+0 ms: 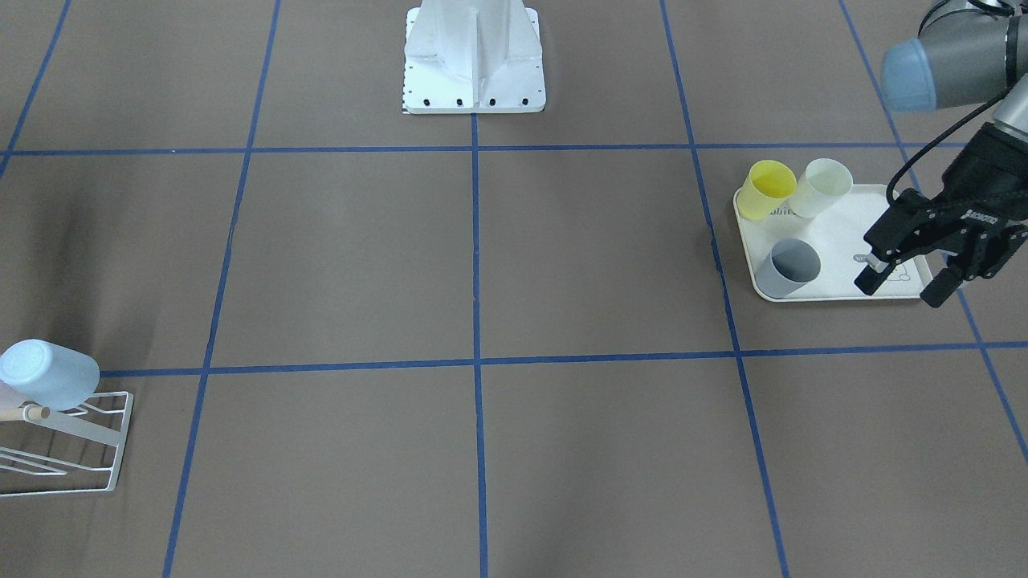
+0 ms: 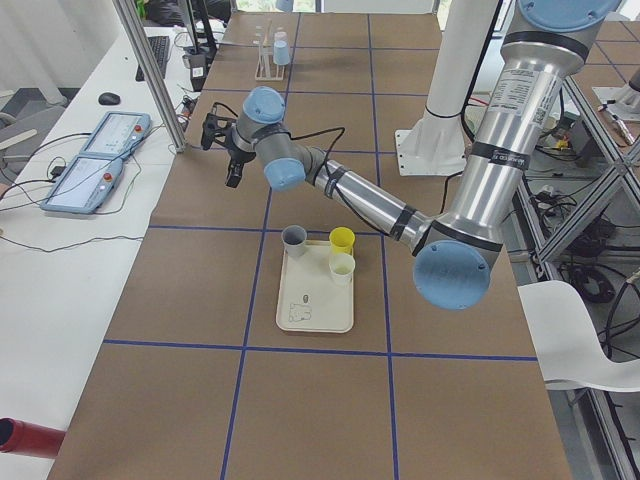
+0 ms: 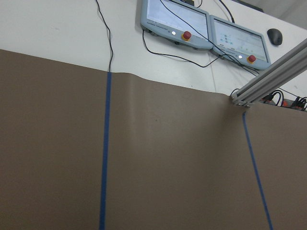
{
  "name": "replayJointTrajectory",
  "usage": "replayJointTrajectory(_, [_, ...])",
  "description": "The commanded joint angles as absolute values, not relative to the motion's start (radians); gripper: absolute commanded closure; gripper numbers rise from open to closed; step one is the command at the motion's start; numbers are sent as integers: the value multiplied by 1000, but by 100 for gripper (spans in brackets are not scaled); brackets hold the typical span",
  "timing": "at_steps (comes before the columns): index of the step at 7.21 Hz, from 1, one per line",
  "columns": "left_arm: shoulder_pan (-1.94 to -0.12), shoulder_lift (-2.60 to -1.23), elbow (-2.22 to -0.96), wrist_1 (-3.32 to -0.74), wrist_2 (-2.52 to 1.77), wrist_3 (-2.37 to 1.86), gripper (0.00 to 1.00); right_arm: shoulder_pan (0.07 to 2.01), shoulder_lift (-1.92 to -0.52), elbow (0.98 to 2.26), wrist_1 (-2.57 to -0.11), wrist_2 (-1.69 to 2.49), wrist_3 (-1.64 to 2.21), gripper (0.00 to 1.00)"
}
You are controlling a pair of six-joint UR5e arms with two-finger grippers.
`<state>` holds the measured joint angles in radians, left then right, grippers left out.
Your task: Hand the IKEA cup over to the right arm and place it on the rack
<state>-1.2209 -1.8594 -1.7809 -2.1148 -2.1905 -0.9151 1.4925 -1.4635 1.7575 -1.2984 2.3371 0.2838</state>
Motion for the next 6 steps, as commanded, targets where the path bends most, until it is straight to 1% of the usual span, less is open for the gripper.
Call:
replayJointTrajectory(1, [-1229,-1847,-1796,-2085,-2181,-867,0,1494,-1434,1639,-1333,2341,203,80])
replayJointTrajectory(4, [-1229,-1845,-1807,-2083,-2181,-867,0,1491,-1364,1513,-1325,2342,192,80])
replayJointTrajectory(6, [-1227,-1839,-1810,-2083,-2180,-868,0,1477,-1354,1493,-1325,2344,195,80])
